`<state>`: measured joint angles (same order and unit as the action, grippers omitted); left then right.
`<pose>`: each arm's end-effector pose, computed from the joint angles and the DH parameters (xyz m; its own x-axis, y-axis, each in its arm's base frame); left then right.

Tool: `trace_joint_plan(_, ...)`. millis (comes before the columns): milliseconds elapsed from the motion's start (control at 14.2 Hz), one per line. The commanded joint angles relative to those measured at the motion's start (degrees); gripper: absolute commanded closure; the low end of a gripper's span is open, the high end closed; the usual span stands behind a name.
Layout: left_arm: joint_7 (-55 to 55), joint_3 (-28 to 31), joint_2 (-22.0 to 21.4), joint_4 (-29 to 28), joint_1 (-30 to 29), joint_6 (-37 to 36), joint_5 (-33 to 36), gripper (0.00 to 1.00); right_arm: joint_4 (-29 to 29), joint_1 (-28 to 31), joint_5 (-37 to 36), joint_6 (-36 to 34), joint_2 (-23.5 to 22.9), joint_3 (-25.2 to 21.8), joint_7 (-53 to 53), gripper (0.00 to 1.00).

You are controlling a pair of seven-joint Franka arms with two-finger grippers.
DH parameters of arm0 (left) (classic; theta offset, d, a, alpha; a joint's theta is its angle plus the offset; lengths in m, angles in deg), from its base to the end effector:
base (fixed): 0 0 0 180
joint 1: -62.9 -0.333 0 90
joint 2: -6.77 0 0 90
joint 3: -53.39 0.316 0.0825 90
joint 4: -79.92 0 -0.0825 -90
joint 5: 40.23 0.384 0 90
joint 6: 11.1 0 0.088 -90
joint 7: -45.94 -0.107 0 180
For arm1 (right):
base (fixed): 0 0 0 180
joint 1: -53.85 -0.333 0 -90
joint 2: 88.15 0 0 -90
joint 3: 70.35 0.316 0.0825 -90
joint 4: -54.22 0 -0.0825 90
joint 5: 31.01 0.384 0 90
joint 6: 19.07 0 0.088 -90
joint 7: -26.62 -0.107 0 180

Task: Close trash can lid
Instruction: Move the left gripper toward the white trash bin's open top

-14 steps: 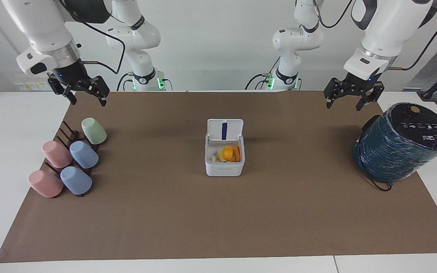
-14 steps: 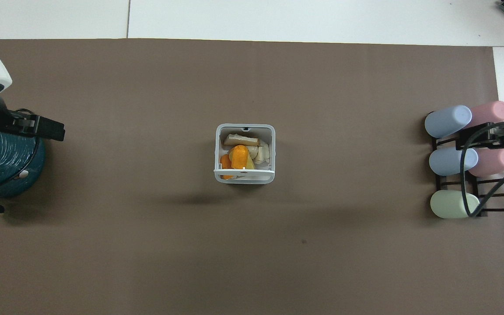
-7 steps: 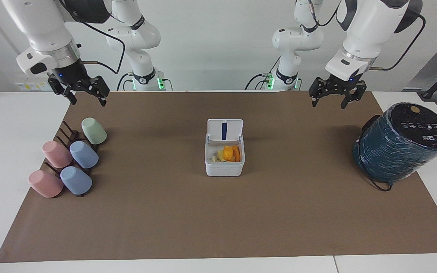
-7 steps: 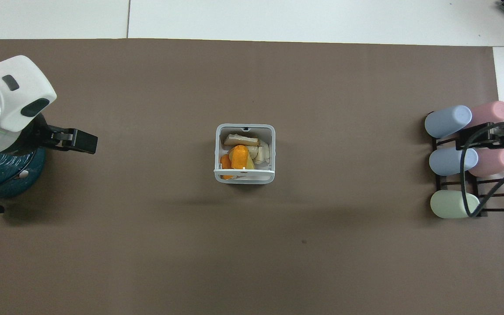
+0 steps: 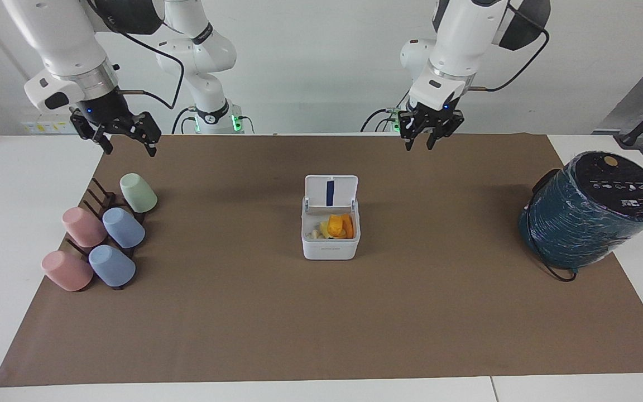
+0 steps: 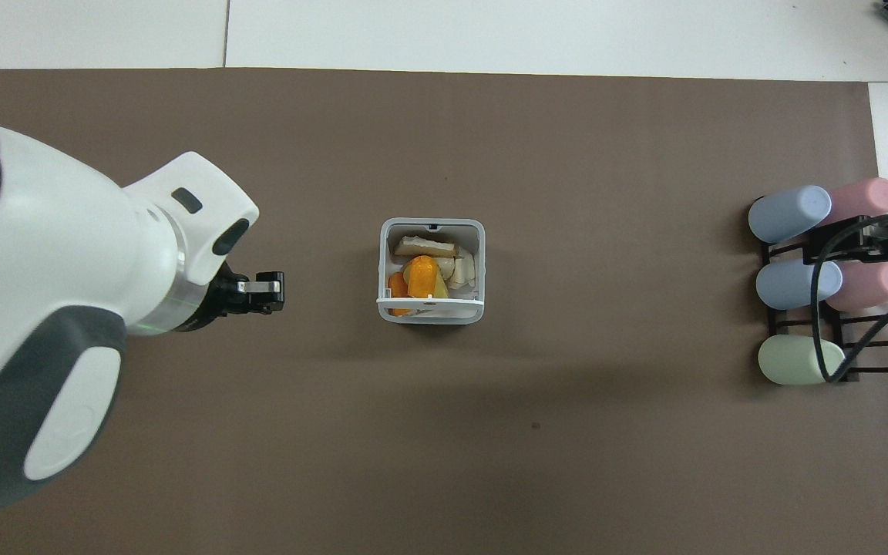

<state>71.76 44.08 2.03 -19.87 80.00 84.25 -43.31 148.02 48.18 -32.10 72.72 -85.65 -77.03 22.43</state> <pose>0.4751 -0.2455 0.5960 0.9999 -0.0051 -0.0138 -0.0046 -0.9993 0.0379 0.5433 -0.0130 0.6197 0.9959 -0.0900 0.0093 -0.0901 -0.9958 0.0133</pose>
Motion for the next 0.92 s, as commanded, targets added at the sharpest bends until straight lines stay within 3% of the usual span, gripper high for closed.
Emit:
trace_joint_plan(0, 4.49, 1.05, -5.88, -9.61, 4.76, 6.23, -1.66, 0.95, 1.04, 0.14, 0.56, 0.06, 1.02, 0.01, 1.02, 0.00)
trace_joint_plan(70, 5.72, 1.05, -6.50, -10.94, 5.56, 7.99, -2.71, 1.00, 1.04, 0.14, 0.56, 0.06, 1.02, 0.01, 1.02, 0.00)
trace_joint_plan(423, 9.07, 1.05, -6.25, -14.46, 9.78, 16.94, -7.11, 1.00, 1.04, 0.14, 0.56, 0.06, 1.02, 0.01, 1.02, 0.00)
trace_joint_plan(845, 15.31, 1.05, -0.98, -16.40, 13.21, 29.43, -7.73, 1.00, 1.04, 0.14, 0.56, 0.06, 1.02, 0.01, 1.11, 0.00)
